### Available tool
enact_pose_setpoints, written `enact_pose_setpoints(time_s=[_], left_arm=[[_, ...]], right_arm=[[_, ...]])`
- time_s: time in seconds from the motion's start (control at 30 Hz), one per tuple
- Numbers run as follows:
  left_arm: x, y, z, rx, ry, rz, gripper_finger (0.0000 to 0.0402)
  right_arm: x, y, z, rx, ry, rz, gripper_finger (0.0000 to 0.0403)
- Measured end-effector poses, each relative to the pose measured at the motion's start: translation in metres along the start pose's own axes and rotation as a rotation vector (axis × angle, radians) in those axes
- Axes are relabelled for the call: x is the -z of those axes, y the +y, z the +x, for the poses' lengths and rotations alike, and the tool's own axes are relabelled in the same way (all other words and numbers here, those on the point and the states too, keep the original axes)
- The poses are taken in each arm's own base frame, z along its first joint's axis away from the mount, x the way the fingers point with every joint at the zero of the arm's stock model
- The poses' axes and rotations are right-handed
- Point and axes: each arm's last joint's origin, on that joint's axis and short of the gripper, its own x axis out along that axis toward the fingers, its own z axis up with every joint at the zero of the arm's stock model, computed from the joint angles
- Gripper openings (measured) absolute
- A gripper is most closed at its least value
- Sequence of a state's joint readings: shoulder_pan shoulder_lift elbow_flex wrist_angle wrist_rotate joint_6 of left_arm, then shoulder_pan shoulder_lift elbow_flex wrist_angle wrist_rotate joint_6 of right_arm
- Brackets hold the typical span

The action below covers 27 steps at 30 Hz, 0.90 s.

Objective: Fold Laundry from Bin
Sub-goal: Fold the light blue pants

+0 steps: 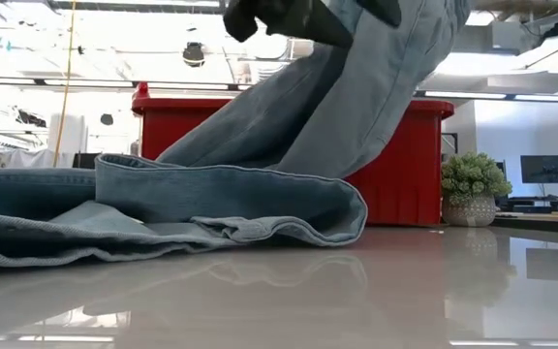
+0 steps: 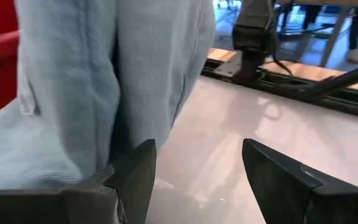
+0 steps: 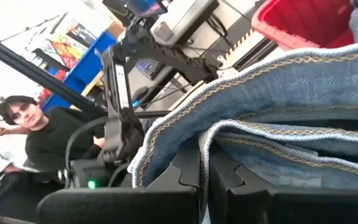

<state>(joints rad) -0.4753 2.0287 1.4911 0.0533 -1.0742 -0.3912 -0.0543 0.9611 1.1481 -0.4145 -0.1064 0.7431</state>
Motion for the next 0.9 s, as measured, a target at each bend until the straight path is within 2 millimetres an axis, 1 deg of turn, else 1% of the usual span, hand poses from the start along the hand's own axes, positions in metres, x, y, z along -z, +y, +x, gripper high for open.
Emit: enact_pose_setpoints(time_s=[0.13,0.2,0.3,0.4,0.5,0.6,0.67,0.8,0.9], left_arm=[[0.011,-0.001,0.008,-0.105,-0.033,0.063,0.0226],[0.005,-0.002,0.008,-0.119,-0.042,0.088,0.0226],[-0.012,-0.008,0.007,-0.057,-0.044,0.153,0.0226],[-0.031,-0.018,-0.004,-0.025,-0.063,0.272,0.0226],[-0.05,-0.023,-0.018,-0.113,-0.096,0.398,0.0226],[-0.06,-0.022,-0.025,-0.265,-0.1,0.478,0.0226],[-0.061,-0.018,-0.021,-0.335,-0.092,0.485,0.0226],[-0.057,-0.009,-0.005,-0.326,-0.076,0.418,0.0226],[-0.057,-0.003,0.003,-0.358,-0.082,0.338,0.0226]], right_arm=[[-0.002,0.0,-0.008,-0.006,-0.015,0.002,0.0028],[-0.001,0.0,-0.013,-0.003,-0.008,0.003,0.0028],[-0.001,-0.003,-0.017,0.012,-0.004,0.008,0.0027],[-0.003,-0.004,-0.021,0.014,-0.015,0.009,0.0027],[-0.004,-0.004,-0.024,0.005,-0.016,-0.007,0.0028],[-0.004,-0.003,-0.025,-0.006,-0.009,-0.025,0.0027],[-0.004,-0.003,-0.025,-0.01,-0.009,-0.033,0.0027],[-0.003,-0.003,-0.025,-0.019,0.001,-0.061,0.0028],[-0.003,-0.002,-0.025,-0.03,0.009,-0.065,0.0027]])
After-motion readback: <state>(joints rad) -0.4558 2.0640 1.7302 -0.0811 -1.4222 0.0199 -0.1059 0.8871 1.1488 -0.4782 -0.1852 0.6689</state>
